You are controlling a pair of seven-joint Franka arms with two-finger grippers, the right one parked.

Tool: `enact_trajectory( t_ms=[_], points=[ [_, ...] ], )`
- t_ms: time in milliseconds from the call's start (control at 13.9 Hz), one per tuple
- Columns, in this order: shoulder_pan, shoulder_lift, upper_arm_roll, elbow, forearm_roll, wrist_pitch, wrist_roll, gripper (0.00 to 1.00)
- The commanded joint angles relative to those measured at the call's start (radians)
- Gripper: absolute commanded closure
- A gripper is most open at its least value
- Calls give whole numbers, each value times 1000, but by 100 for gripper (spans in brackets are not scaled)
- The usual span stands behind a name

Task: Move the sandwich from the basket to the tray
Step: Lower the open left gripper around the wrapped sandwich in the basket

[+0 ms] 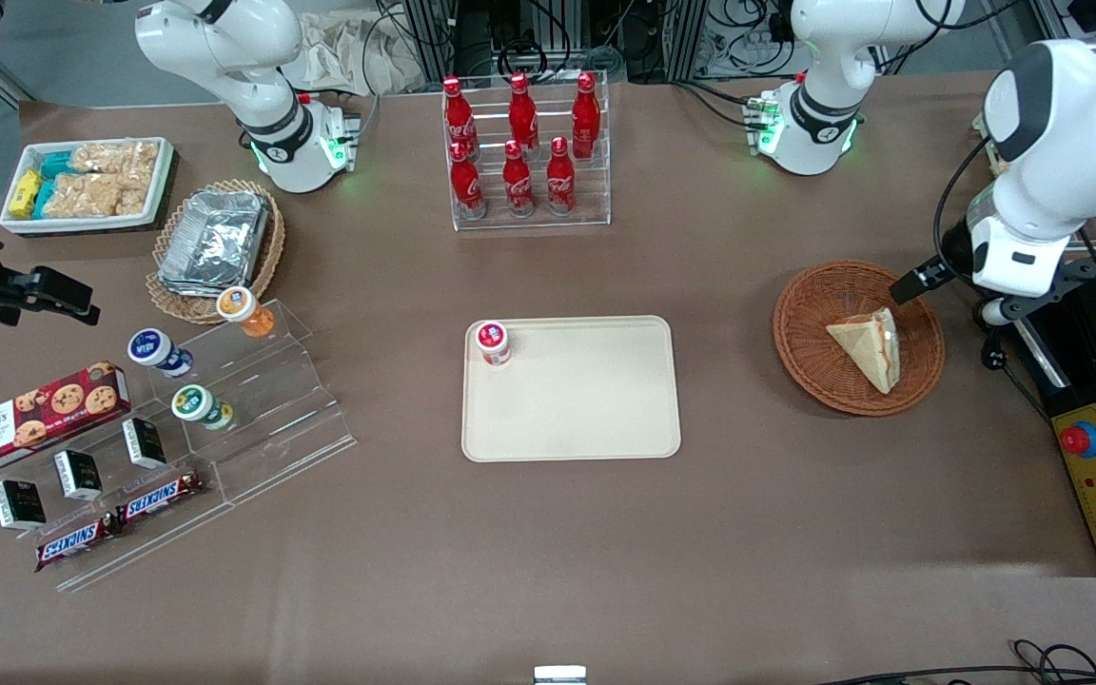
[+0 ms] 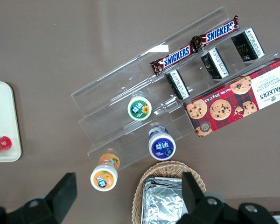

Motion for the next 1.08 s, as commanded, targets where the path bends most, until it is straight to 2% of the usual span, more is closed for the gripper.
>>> enact_trajectory(
  t_ms=[0,288,719,1007],
  points=[
    [5,-4,-3,-71,19,63,-80,0],
    [25,38,-2,-178,19,207,-81,0],
    [25,214,1,-174,16,310,-123,0],
    [26,277,7,-171,16,391,-124,0]
  ],
)
